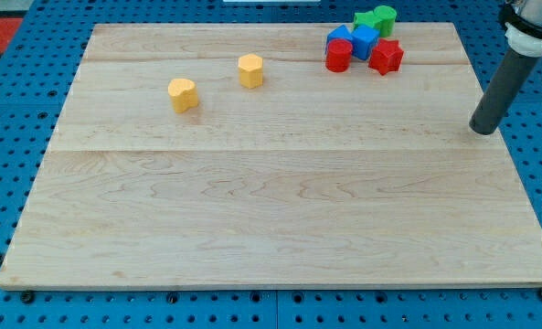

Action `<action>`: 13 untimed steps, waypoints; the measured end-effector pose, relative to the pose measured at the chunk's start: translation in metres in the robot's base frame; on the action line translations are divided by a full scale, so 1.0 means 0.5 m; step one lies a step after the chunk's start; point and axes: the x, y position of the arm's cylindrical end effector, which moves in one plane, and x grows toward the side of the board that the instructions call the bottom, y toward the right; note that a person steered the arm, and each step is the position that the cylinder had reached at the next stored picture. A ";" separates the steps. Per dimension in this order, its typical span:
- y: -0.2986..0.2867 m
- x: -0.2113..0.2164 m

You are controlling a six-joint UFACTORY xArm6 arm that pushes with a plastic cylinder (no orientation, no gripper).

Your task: Move yellow blocks upwards

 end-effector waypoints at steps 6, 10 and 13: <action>-0.697 -0.154; -0.630 -0.196; -0.771 -0.257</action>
